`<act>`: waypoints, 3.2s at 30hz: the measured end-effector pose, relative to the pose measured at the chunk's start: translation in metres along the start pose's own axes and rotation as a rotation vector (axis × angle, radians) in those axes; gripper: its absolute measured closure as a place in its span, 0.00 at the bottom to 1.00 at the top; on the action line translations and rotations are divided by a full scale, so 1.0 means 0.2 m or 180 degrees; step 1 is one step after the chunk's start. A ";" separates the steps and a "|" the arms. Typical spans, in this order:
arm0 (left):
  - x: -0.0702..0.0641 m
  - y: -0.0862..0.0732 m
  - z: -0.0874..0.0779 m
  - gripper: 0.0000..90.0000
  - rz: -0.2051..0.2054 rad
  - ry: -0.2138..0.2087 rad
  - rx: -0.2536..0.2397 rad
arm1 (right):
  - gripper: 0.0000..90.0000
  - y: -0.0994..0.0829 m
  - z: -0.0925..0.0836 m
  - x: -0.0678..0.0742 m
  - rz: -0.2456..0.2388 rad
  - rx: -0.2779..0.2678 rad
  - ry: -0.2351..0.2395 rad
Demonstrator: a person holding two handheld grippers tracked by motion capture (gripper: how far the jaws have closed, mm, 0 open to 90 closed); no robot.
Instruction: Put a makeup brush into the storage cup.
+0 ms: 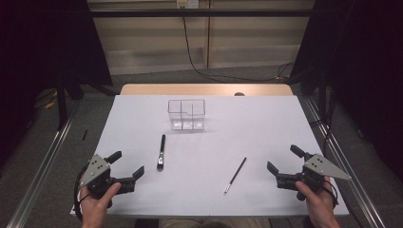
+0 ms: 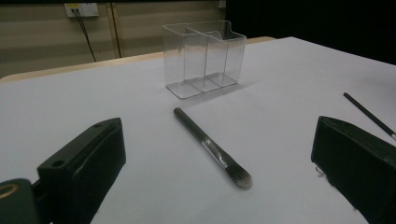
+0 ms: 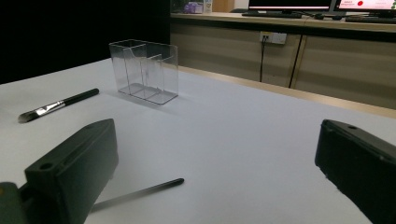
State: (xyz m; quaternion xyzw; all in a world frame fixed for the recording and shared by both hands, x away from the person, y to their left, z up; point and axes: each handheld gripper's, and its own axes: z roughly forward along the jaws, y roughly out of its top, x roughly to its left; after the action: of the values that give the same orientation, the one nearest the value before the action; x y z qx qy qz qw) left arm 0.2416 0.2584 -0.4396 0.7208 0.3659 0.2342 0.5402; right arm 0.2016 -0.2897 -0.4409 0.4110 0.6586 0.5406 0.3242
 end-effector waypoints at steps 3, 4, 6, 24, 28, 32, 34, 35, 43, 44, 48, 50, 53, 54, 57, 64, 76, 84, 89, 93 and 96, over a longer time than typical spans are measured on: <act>0.00 0.00 0.00 0.04 -0.0006 0.0002 0.0005 | 0.00 -0.01 0.00 -0.01 -0.0005 0.0030 0.0011; 0.00 0.00 0.00 0.04 -0.0006 -0.0009 0.0013 | 0.00 -0.01 0.00 -0.01 0.0004 0.0037 0.0018; 0.00 0.01 0.01 0.04 0.0004 -0.0005 0.0017 | 0.00 -0.01 0.01 -0.01 0.0012 0.0037 0.0044; -0.02 0.03 0.02 0.04 0.0072 -0.0015 0.0014 | 0.00 -0.01 0.01 0.02 0.0075 0.0034 0.0175; -0.02 0.04 0.04 0.04 0.0041 -0.0055 0.0018 | 0.00 0.00 0.02 0.03 0.0023 0.0060 0.0197; -0.02 0.06 0.07 0.04 0.0066 -0.0060 0.0025 | 0.00 0.00 0.02 0.03 0.0036 0.0063 0.0203; -0.01 0.08 0.08 0.04 0.0064 -0.0056 0.0012 | 0.00 0.00 0.03 0.03 0.0039 0.0077 0.0204; -0.01 0.10 0.09 0.04 0.0053 -0.0055 0.0008 | 0.00 -0.01 0.03 0.03 0.0028 0.0078 0.0209; -0.03 0.18 0.14 0.04 0.0151 -0.0155 -0.0071 | 0.00 0.00 0.03 0.04 0.0030 0.0076 0.0236; -0.04 0.19 0.16 0.04 0.0133 -0.0159 -0.0082 | 0.00 0.00 0.03 0.04 0.0012 0.0080 0.0240; -0.02 0.21 0.18 0.04 0.0104 -0.0128 -0.0086 | 0.00 0.00 0.03 0.03 0.0032 0.0057 0.0241; -0.01 0.22 0.19 0.04 0.0077 -0.0170 -0.0055 | 0.00 0.00 0.03 0.03 0.0045 0.0064 0.0247; -0.02 0.24 0.21 0.04 0.0093 -0.0210 -0.0062 | 0.00 -0.01 0.03 0.03 0.0056 0.0054 0.0246; -0.02 0.25 0.22 0.04 0.0158 -0.0183 -0.0059 | 0.00 0.00 0.03 0.03 0.0049 0.0057 0.0245; -0.01 0.28 0.24 0.04 0.0149 -0.0181 -0.0055 | 0.00 0.00 0.03 0.04 0.0055 0.0056 0.0245; 0.01 0.32 0.29 0.04 0.0228 -0.0090 -0.0050 | 0.00 -0.01 0.03 0.03 0.0042 0.0063 0.0252; 0.08 0.38 0.40 0.04 0.0271 0.0018 0.0002 | 0.00 -0.01 0.03 0.03 0.0038 0.0070 0.0261; 0.11 0.40 0.45 0.05 0.0183 0.0069 0.0159 | 0.00 -0.01 0.03 0.03 0.0042 0.0071 0.0267; 0.14 0.40 0.48 0.05 0.0176 0.0172 0.0249 | 0.00 -0.01 0.03 0.03 0.0054 0.0071 0.0260; 0.15 0.41 0.49 0.06 0.0238 0.0200 0.0373 | 0.00 -0.01 0.03 0.03 0.0042 0.0077 0.0257; 0.15 0.42 0.50 0.06 0.0218 0.0204 0.0429 | 0.00 -0.01 0.04 0.03 0.0042 0.0079 0.0251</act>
State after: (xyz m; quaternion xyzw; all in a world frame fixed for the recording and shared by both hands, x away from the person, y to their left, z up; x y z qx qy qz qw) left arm 0.3565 0.2091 -0.3923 0.7597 0.3730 0.2504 0.4701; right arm 0.2050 -0.2818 -0.4437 0.3977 0.6748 0.5503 0.2894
